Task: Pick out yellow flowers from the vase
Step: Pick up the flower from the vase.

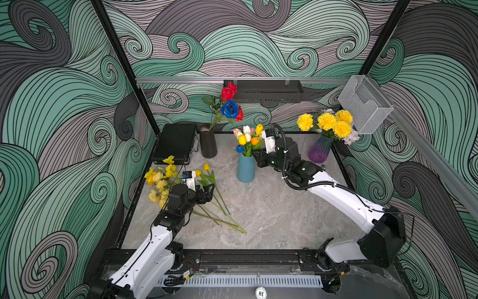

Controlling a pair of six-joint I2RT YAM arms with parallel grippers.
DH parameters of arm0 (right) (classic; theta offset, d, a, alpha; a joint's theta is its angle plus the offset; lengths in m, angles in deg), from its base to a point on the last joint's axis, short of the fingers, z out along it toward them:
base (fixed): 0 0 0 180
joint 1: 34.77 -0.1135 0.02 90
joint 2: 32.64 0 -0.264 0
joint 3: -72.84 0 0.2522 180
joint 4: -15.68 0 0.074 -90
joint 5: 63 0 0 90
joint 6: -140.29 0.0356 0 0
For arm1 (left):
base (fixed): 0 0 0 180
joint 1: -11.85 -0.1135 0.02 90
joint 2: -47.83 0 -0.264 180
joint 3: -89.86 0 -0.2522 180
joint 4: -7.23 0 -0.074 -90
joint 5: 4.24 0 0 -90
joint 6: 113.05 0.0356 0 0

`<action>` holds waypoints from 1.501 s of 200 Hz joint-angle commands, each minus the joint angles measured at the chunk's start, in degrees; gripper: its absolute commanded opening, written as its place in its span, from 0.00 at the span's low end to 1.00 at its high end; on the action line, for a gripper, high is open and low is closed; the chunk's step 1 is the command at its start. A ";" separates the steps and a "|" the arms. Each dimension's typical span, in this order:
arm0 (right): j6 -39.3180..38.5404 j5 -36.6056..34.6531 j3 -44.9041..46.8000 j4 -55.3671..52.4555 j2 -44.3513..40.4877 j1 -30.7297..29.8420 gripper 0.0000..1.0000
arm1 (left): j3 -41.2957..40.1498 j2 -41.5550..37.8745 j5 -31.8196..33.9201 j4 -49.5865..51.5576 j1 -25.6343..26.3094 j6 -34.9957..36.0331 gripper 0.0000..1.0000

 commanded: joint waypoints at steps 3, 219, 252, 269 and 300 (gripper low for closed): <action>-2.43 1.21 -3.21 -0.55 1.92 -0.44 0.18 | 0.38 0.06 -0.42 -1.23 -0.30 1.07 0.86; -13.33 -1.71 -17.72 -12.18 12.09 -1.75 0.18 | 0.52 0.88 0.36 -1.02 -0.35 1.62 0.86; -13.67 -3.34 -17.64 -11.47 12.30 -1.84 0.21 | 0.53 1.07 0.37 -1.05 -0.34 1.64 0.86; -13.85 -3.72 -17.85 -11.11 12.68 -1.84 0.21 | 0.52 1.20 0.35 -1.08 -0.31 1.68 0.86; -14.05 -3.93 -18.68 -10.75 13.55 -1.85 0.19 | 0.61 1.41 0.33 -1.09 -0.30 1.72 0.86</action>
